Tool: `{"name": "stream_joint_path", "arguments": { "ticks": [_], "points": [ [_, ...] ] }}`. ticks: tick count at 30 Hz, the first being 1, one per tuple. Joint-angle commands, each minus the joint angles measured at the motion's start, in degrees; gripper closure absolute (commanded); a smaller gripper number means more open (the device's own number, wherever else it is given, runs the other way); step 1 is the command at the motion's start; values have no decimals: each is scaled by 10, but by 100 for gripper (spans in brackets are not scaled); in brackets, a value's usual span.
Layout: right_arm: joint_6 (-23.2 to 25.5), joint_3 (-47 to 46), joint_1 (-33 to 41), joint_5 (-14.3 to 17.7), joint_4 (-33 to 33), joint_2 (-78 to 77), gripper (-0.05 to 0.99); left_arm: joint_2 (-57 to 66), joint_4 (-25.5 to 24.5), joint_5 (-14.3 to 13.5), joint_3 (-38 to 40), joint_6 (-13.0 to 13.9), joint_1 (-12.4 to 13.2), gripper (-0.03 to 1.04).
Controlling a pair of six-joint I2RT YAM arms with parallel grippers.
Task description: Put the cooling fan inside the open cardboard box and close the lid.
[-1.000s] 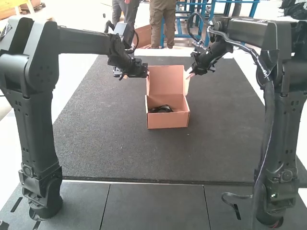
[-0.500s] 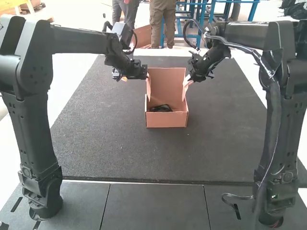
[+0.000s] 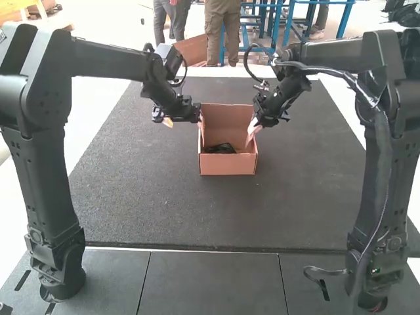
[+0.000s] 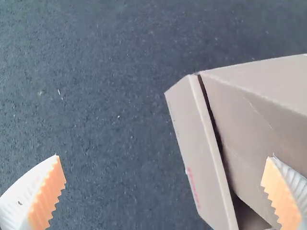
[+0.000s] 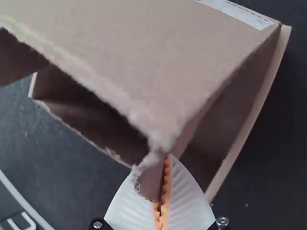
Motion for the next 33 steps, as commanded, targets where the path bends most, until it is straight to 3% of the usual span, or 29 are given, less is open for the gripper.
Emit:
{"name": "stream_joint_path", "arguments": {
  "ticks": [1, 9, 12, 16, 24, 26, 29, 33],
  "points": [
    [4, -21, 14, 0, -4, -36, 94, -42, -6, 12, -2, 4, -6, 4],
    [-12, -69, 14, 53, 12, -53, 94, -77, -14, 0, -29, 15, -6, 4],
    [-17, -82, 14, 68, 16, -61, 94, -95, -22, -38, -36, 38, -6, 4],
    [-18, -97, 14, 73, 17, -65, 91, -120, -17, -55, -34, 48, -6, 4],
    [-8, -89, 12, 66, 16, -85, 9, -134, 38, -77, -13, 57, -6, 4],
    [-8, -83, 10, 53, 13, -92, 2, -130, 47, -78, -8, 57, -6, 4],
    [-1, -80, 8, 27, 14, -117, 2, -125, 65, -82, 2, 59, -11, 4],
    [1, -96, -1, 34, 61, -168, 2, -105, 71, -83, 22, 60, -36, 4]
  ]
}}
